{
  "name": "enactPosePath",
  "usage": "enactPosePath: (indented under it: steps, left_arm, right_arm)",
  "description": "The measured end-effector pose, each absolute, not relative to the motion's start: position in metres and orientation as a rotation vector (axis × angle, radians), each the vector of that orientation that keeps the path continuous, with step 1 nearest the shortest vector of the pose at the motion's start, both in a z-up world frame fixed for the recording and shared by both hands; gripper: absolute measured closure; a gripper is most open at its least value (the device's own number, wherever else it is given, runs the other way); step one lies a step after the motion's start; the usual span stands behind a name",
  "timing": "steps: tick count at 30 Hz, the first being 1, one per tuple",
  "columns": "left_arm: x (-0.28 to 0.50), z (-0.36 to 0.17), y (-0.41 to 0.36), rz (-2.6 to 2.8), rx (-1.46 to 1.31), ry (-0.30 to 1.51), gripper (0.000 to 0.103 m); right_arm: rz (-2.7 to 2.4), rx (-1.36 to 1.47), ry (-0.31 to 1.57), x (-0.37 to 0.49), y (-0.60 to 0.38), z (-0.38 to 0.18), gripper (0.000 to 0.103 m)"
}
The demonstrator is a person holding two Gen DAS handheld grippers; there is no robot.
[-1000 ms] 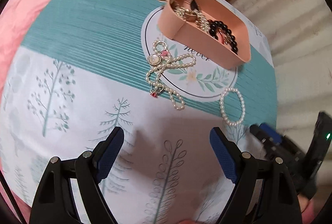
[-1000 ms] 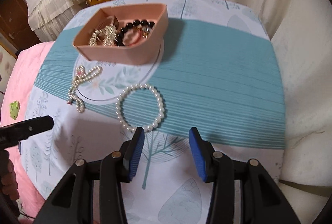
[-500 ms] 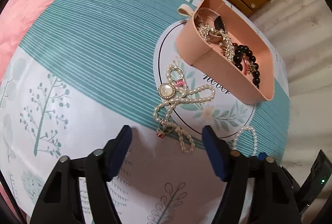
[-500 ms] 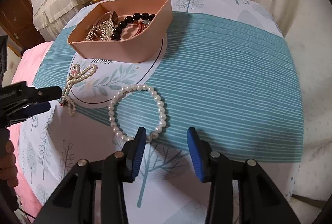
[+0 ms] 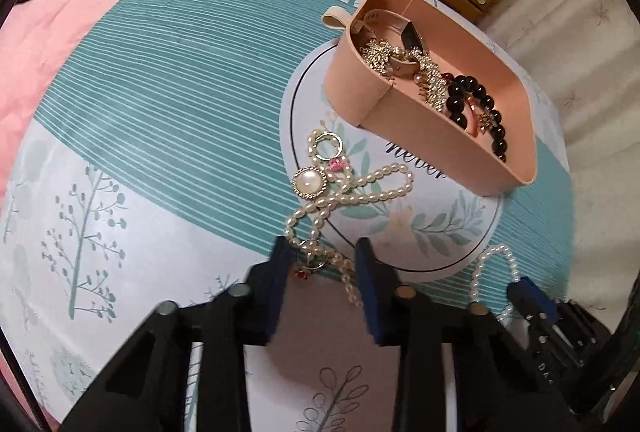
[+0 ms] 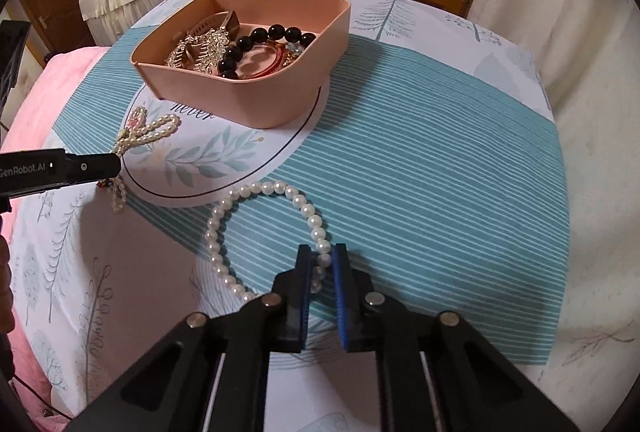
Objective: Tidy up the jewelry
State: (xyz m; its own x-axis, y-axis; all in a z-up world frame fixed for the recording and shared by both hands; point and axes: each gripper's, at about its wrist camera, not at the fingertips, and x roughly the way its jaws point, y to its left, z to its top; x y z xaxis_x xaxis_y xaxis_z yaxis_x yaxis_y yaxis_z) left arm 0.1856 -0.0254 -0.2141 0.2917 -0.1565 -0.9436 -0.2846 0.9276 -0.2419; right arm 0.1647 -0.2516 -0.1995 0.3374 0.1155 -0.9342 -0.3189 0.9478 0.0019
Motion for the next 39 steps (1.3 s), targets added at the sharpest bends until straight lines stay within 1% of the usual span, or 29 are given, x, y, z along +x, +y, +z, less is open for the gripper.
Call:
enactPosePath:
  steps: [1, 3, 5, 13, 16, 17, 18, 19, 20, 21, 22, 27, 29, 30, 31, 32, 33, 34, 36, 39]
  left_arm:
    - [0.185, -0.215, -0.026, 0.085, -0.402, 1.283, 0.088]
    - [0.184, -0.216, -0.025, 0.085, -0.414, 1.284, 0.091]
    - [0.182, -0.217, -0.023, 0.084, -0.415, 1.282, 0.092]
    - [0.177, -0.217, -0.02, 0.074, -0.403, 1.282, 0.097]
    - [0.173, -0.212, -0.018, 0.066, -0.405, 1.275, 0.097]
    - [0.173, -0.212, -0.017, 0.063, -0.411, 1.281, 0.094]
    - [0.174, -0.212, -0.017, 0.066, -0.406, 1.295, 0.087]
    - [0.175, -0.213, -0.017, 0.072, -0.401, 1.306, 0.073]
    - [0.176, -0.213, -0.017, 0.077, -0.396, 1.314, 0.068]
    - [0.177, -0.212, -0.017, 0.075, -0.4, 1.304, 0.057]
    - [0.178, -0.21, -0.017, 0.074, -0.405, 1.291, 0.051]
    - [0.186, -0.206, -0.018, 0.085, -0.387, 1.267, 0.051]
    - [0.19, -0.208, -0.018, 0.105, -0.367, 1.279, 0.054]
    - [0.191, -0.209, -0.018, 0.109, -0.363, 1.282, 0.061]
    - [0.191, -0.209, -0.018, 0.117, -0.354, 1.281, 0.065]
    - [0.191, -0.209, -0.019, 0.125, -0.341, 1.278, 0.066]
    - [0.191, -0.209, -0.02, 0.122, -0.333, 1.279, 0.069]
    - [0.191, -0.209, -0.02, 0.12, -0.326, 1.276, 0.076]
    - [0.192, -0.208, -0.021, 0.099, -0.325, 1.271, 0.084]
    - [0.192, -0.207, -0.022, 0.087, -0.33, 1.264, 0.088]
  right_arm:
    - [0.287, -0.203, 1.193, 0.165, -0.251, -0.2, 0.093]
    - [0.288, -0.232, 1.186, 0.163, -0.248, -0.2, 0.093]
    - [0.292, -0.23, 1.188, 0.164, -0.248, -0.2, 0.096]
    - [0.282, -0.16, 1.21, 0.164, -0.253, -0.197, 0.096]
    - [0.281, -0.138, 1.209, 0.164, -0.255, -0.193, 0.096]
    - [0.282, -0.13, 1.205, 0.163, -0.257, -0.191, 0.096]
    - [0.282, -0.125, 1.199, 0.164, -0.258, -0.189, 0.096]
    - [0.282, -0.124, 1.195, 0.163, -0.258, -0.188, 0.096]
    - [0.282, -0.123, 1.191, 0.163, -0.259, -0.186, 0.096]
    - [0.281, -0.122, 1.188, 0.163, -0.26, -0.185, 0.096]
    - [0.279, -0.123, 1.186, 0.163, -0.26, -0.184, 0.096]
    - [0.269, -0.122, 1.185, 0.162, -0.263, -0.181, 0.096]
    - [0.266, -0.123, 1.189, 0.161, -0.264, -0.181, 0.096]
    - [0.263, -0.122, 1.19, 0.16, -0.265, -0.181, 0.096]
    - [0.262, -0.12, 1.191, 0.16, -0.266, -0.18, 0.096]
    - [0.261, -0.118, 1.193, 0.159, -0.267, -0.18, 0.096]
    - [0.258, -0.117, 1.195, 0.159, -0.268, -0.18, 0.096]
    - [0.256, -0.115, 1.196, 0.158, -0.269, -0.179, 0.096]
    - [0.251, -0.11, 1.197, 0.158, -0.271, -0.179, 0.096]
    - [0.246, -0.101, 1.195, 0.158, -0.273, -0.178, 0.096]
